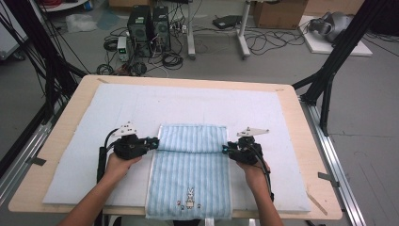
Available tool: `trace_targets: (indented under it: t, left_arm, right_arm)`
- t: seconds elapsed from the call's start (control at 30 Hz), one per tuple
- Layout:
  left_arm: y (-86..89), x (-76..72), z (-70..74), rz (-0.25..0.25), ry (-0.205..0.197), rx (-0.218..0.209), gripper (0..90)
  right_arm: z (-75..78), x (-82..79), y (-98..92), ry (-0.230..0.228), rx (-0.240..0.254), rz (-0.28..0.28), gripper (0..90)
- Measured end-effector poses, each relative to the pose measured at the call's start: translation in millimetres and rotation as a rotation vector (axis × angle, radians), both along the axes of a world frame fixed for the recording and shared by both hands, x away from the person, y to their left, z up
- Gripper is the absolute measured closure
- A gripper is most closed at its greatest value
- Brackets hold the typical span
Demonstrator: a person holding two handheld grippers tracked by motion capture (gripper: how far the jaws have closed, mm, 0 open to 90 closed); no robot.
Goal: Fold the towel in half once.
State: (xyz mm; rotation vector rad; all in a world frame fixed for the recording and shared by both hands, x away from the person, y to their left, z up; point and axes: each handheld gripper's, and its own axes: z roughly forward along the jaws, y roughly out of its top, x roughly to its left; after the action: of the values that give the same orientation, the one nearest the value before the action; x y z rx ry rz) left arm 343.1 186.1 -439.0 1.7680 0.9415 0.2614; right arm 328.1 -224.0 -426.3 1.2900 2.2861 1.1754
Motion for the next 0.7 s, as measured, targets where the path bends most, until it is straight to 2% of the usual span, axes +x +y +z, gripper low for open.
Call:
trace_targets:
  t: [0.03,0.1,0.2,0.3,0.4,0.43,0.47,0.6,0.7]
  left_arm:
    - [1.0,4.4,1.6,0.025,0.008,-0.006,54.3]
    - [1.8,12.8,5.0,0.058,0.018,-0.017,47.7]
    - [0.1,27.0,9.5,0.081,0.034,-0.048,44.9]
    - [-7.0,42.3,10.1,0.099,0.051,-0.056,42.9]
    - [-17.3,57.6,7.4,0.095,0.074,0.009,42.3]
    - [-20.4,62.3,6.2,0.088,0.089,0.027,42.5]
    - [-23.4,65.6,5.0,0.091,0.096,0.038,42.7]
    - [-32.3,72.0,-2.0,0.098,0.118,0.070,45.8]
    - [-37.0,73.2,-8.9,0.096,0.117,0.126,50.4]
  right_arm:
    - [1.5,1.4,-2.8,-0.005,0.016,-0.022,59.1]
    - [6.2,7.0,-7.4,-0.013,0.025,-0.064,52.2]
    - [13.5,18.0,-9.5,-0.035,0.035,-0.094,50.1]
    - [15.4,33.8,-4.7,-0.022,0.013,-0.099,50.3]
    - [12.3,51.9,3.3,0.015,-0.009,-0.109,46.6]
    - [10.4,58.4,5.6,0.034,-0.009,-0.123,42.8]
    - [8.2,63.9,7.5,0.047,0.004,-0.138,42.5]
    - [-1.9,82.0,14.4,0.093,-0.029,-0.143,45.8]
    - [-9.7,87.0,19.5,0.111,-0.052,-0.138,50.9]
